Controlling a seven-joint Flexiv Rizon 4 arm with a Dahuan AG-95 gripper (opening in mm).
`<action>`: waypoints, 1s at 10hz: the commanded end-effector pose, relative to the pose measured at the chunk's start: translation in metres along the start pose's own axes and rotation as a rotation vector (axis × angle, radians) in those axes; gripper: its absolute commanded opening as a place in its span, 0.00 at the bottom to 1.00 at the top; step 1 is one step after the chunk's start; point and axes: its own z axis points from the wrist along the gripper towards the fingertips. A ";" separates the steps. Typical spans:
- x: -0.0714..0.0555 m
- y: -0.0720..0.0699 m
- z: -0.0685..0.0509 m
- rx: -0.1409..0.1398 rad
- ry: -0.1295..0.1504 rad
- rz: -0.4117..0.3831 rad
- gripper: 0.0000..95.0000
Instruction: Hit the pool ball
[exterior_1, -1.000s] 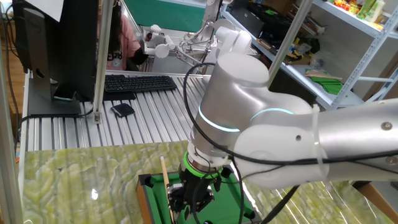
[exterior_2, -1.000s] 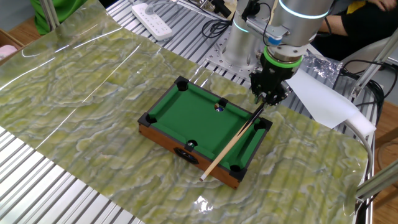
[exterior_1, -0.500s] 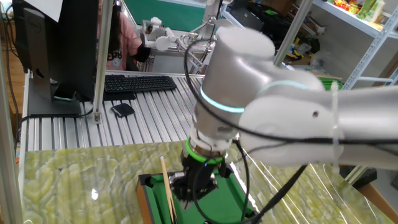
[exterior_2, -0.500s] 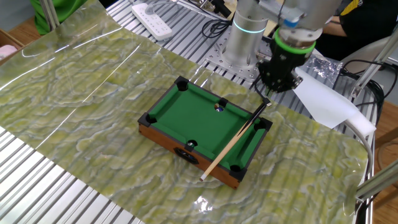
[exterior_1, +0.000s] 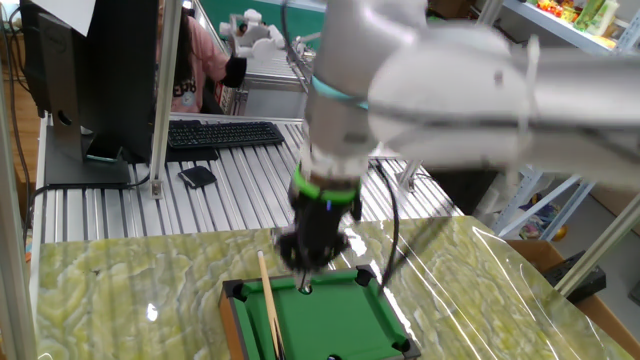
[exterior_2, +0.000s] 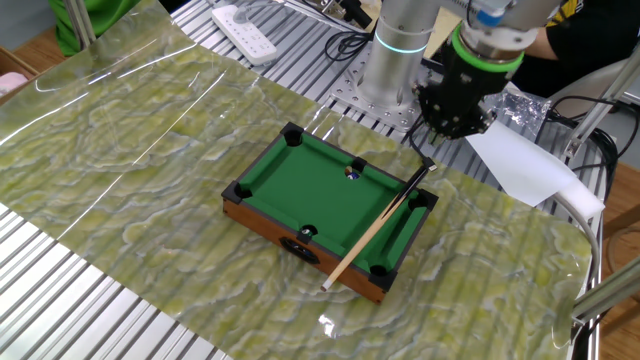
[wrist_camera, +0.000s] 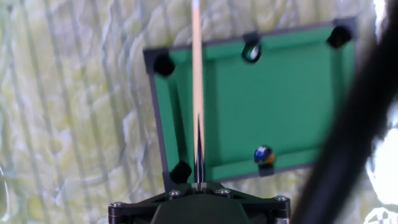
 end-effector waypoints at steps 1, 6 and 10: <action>-0.016 -0.011 -0.015 0.002 0.019 -0.007 0.00; -0.033 -0.057 -0.019 -0.001 0.024 -0.038 0.00; -0.039 -0.088 -0.005 0.000 0.033 -0.069 0.00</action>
